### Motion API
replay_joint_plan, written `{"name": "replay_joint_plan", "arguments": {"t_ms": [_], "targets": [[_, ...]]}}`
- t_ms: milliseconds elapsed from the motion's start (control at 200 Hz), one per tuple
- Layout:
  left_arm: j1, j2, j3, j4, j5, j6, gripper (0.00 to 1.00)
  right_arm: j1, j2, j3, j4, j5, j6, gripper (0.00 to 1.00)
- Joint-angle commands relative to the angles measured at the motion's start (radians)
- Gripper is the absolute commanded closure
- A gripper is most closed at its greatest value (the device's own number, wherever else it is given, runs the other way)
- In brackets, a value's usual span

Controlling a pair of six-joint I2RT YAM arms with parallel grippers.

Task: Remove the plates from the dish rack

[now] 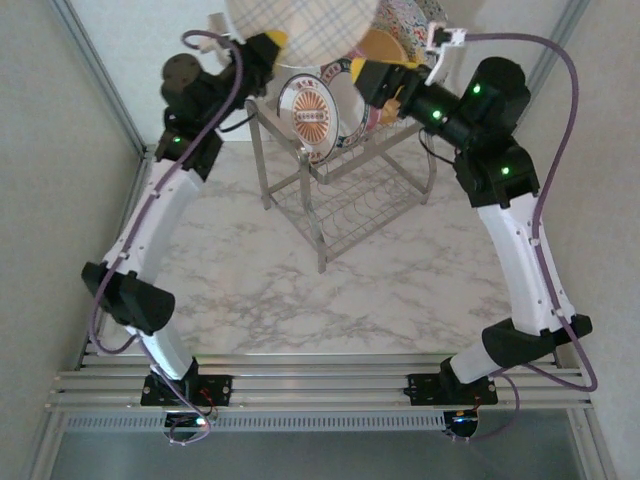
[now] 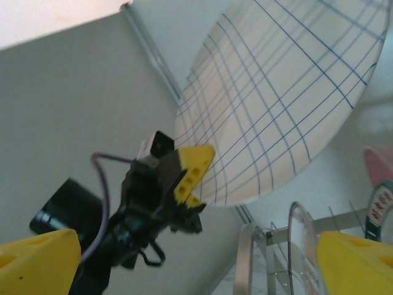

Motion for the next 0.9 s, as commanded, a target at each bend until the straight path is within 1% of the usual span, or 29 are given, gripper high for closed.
{"name": "replay_joint_plan", "arguments": {"t_ms": [0,90,135,200,300,465,551,631,771,896], "targets": [[0.085,-0.148,-0.122,0.191,0.019,-0.089,1.0,0.117,-0.056,-0.03,-0.043,0.158,-0.286,0.01],[0.161,-0.225,-0.262,0.277,0.015,-0.149,1.0,0.256,-0.061,-0.051,-0.071,0.331,-0.458,0.01],[0.2,-0.259,-0.327,0.304,0.012,-0.176,1.0,0.344,-0.057,-0.059,-0.079,0.403,-0.526,0.01],[0.25,-0.315,-0.42,0.321,0.003,-0.206,1.0,0.427,-0.051,-0.084,-0.066,0.497,-0.625,0.01],[0.315,-0.396,-0.564,0.326,-0.012,-0.237,1.0,0.534,-0.03,-0.11,-0.044,0.594,-0.748,0.01],[0.408,-0.531,-0.775,0.252,-0.044,-0.221,1.0,0.664,0.021,-0.116,-0.014,0.714,-0.859,0.01],[0.442,-0.589,-0.879,0.212,-0.062,-0.205,1.0,0.709,0.047,-0.115,-0.001,0.76,-0.889,0.01],[0.461,-0.63,-0.982,0.199,-0.073,-0.184,1.0,0.723,0.069,-0.102,-0.018,0.762,-0.867,0.01],[0.48,-0.684,-1.167,0.189,-0.107,-0.168,1.0,0.725,0.078,-0.111,-0.026,0.734,-0.821,0.01],[0.484,-0.695,-1.306,0.215,-0.136,-0.155,1.0,0.725,0.08,-0.114,-0.047,0.711,-0.8,0.01]]}}
